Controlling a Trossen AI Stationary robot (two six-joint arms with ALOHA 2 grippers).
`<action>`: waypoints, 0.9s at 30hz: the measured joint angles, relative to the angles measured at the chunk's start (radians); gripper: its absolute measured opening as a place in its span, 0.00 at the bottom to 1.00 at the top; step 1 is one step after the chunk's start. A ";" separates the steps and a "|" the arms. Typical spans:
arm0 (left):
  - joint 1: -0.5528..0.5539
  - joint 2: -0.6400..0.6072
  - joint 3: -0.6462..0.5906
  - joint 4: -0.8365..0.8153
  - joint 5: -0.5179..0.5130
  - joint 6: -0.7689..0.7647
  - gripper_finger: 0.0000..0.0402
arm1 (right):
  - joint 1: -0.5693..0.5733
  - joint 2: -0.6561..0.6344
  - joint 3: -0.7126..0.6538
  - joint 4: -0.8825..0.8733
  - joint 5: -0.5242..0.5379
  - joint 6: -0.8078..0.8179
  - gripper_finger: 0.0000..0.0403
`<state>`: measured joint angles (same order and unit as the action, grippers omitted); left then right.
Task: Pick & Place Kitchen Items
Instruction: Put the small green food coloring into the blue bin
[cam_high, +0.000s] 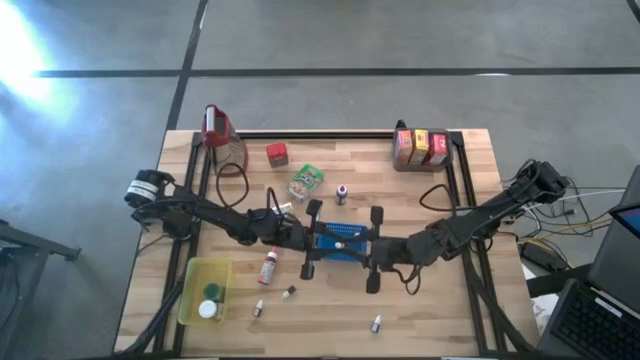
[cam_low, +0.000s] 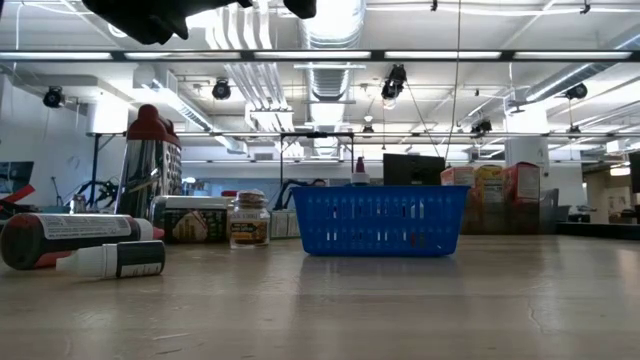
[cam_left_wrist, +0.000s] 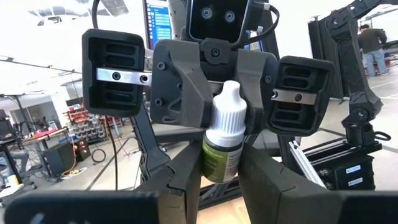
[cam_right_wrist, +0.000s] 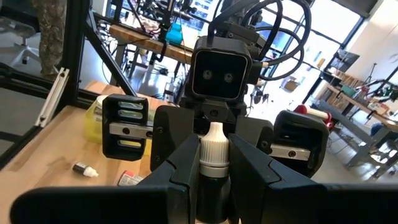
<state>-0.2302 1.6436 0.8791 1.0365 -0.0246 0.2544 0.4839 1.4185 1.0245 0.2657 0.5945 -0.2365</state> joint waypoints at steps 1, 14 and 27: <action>0.000 0.000 0.000 -0.001 0.000 -0.001 0.25 | 0.000 0.000 0.000 0.000 0.000 0.013 0.16; 0.000 -0.006 -0.001 -0.093 -0.003 -0.025 0.25 | -0.001 -0.012 0.069 -0.107 0.004 0.078 0.41; 0.005 -0.107 0.122 -0.888 -0.098 -0.294 0.25 | -0.008 -0.011 0.207 -0.704 -0.021 0.519 0.54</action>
<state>-0.2253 1.5364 1.0010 0.1482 -0.1228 -0.0398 0.4755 1.4075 1.2317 -0.4385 0.5732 0.2828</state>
